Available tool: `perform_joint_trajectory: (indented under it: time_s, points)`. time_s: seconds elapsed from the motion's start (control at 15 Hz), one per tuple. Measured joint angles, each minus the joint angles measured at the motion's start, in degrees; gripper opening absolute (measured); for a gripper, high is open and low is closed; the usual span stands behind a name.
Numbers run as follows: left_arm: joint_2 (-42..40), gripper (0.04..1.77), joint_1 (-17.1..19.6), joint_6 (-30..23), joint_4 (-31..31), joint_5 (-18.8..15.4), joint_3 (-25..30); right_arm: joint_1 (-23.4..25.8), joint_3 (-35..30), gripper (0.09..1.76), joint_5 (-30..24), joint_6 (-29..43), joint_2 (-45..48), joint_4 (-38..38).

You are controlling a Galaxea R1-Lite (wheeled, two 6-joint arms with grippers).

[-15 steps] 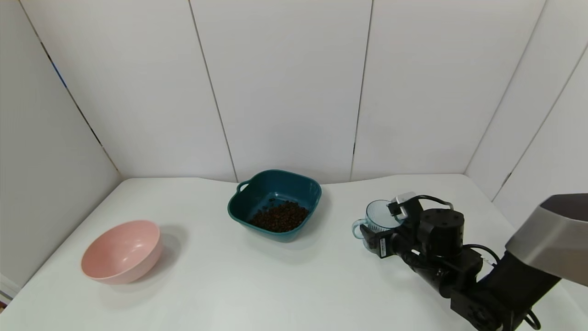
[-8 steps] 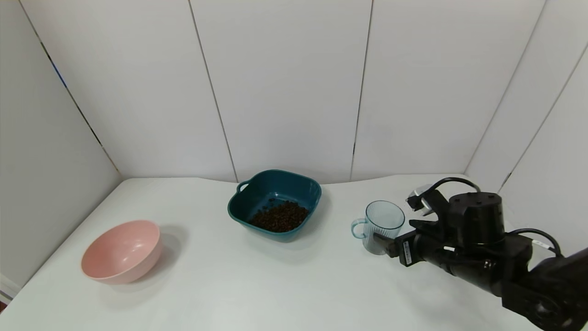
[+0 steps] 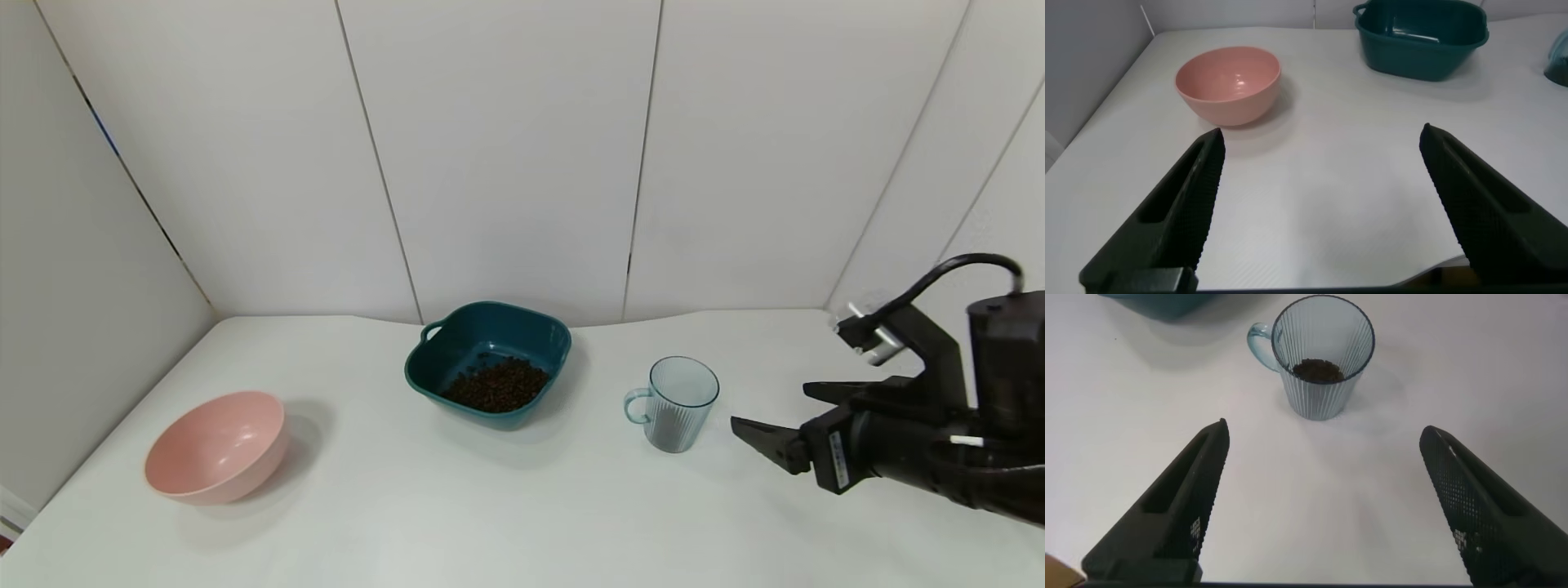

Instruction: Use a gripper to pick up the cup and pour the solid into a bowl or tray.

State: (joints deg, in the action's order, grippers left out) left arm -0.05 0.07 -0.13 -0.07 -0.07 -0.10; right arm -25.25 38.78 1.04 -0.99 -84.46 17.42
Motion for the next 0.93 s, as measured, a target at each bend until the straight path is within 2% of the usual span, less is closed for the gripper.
perform_joint_trajectory:
  time_s: [0.6,0.93]
  points:
    - [0.0,1.72,0.0,-0.02,0.0,0.0,0.0,0.06,0.9,1.7,0.87,-0.33,28.84,-26.15]
    - [0.0,1.72,0.0,-0.02,-0.02,0.02,0.0,0.34,0.96,1.7,12.41,-0.06,42.26,-37.1]
